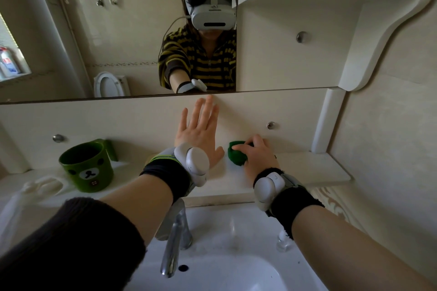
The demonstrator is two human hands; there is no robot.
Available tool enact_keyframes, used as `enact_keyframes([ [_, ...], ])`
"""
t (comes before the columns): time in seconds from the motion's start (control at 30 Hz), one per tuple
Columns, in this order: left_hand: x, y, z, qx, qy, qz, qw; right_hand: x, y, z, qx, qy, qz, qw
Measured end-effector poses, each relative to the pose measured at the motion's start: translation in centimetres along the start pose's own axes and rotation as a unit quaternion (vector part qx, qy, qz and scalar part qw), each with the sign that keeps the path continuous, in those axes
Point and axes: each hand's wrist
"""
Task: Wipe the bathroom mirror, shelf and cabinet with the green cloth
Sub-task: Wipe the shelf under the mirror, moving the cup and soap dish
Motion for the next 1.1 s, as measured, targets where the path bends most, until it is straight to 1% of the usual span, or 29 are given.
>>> enact_keyframes([
  [0.07,0.5,0.1,-0.2,-0.010,-0.006,0.000,1.000,1.0,0.2,-0.3,-0.063,0.015,0.030,0.997],
  [0.2,1.7,-0.2,-1.0,-0.006,0.010,-0.002,1.000,3.8,1.6,0.5,-0.188,0.093,0.036,0.977],
  [0.37,3.9,-1.0,-1.5,0.024,0.017,0.003,1.000,6.9,3.5,3.1,-0.257,0.116,0.036,0.959],
  [0.6,4.8,-1.6,-1.3,0.024,-0.007,0.000,1.000,7.5,3.0,3.6,-0.302,0.125,0.017,0.945],
  [0.93,4.9,-1.8,-1.4,0.030,-0.015,-0.002,0.999,7.0,2.7,3.7,-0.308,0.146,-0.017,0.940],
  [1.1,5.1,-1.8,-1.2,0.021,-0.014,0.001,1.000,6.9,2.2,3.7,-0.317,0.146,-0.015,0.937],
])
Point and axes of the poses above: each hand's wrist, its own z-axis towards the middle knuckle, its own y-axis out of the back of the hand, x = y × z, and after that the axes turned 1 degree about y, right-handed
